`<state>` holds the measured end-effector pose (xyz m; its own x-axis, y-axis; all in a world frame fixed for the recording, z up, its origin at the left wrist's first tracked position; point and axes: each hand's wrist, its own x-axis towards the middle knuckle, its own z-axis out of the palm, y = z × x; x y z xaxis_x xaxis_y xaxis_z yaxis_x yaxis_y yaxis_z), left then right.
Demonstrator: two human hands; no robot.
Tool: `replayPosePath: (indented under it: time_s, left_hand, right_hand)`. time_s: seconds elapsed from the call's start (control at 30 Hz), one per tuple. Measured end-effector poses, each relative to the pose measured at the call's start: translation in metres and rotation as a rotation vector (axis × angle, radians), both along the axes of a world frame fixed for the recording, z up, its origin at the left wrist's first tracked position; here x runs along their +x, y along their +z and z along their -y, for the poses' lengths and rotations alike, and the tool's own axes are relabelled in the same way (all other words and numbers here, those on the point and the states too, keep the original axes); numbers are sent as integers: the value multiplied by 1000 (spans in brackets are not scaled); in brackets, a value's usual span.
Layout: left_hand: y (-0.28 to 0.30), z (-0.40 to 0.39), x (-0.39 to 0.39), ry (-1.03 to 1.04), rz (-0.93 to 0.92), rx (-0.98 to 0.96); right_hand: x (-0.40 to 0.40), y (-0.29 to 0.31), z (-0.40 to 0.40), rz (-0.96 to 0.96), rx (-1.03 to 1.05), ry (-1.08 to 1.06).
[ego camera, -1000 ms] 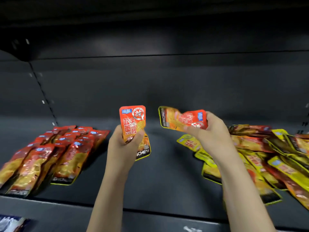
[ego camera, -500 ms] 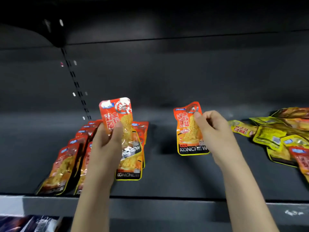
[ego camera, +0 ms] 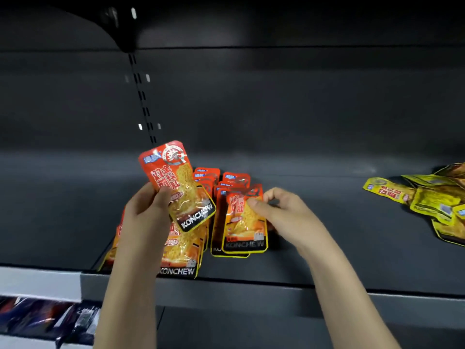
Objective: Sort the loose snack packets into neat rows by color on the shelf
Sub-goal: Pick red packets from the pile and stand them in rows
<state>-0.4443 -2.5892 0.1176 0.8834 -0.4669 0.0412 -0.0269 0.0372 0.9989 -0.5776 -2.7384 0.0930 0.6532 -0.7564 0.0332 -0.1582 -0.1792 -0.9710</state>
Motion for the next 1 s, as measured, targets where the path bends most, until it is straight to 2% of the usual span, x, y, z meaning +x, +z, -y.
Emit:
replayPosePath:
  time_s: [0.13,0.33,0.5,0.6,0.73,0.83,1.0]
  left_hand:
    - [8,-8,-1,-3,27,-68]
    - [7,-6,-2,-38,49,-91]
    - [6,-8,-3,-43,136,9]
    - [9,-11,-8,-146,246,95]
    - [2,-5,-15,-360,273,212]
    - [-1,0,-22,-414,251,276]
    - [-12,2,-22,-433,397,419]
  right_hand:
    - [7,-7,-10,-97,-11,67]
    - [13,-14,-8,-243,-143,-9]
    - [10,-11,-8,-324,-222,-20]
    - [4,-6,-4,-331,-238,-63]
    - [-7,-3,6,-282,-195,-129]
    - [-16,-4,13,-248,-165,-175]
    - [-31,-3,21,-213,-135,-214]
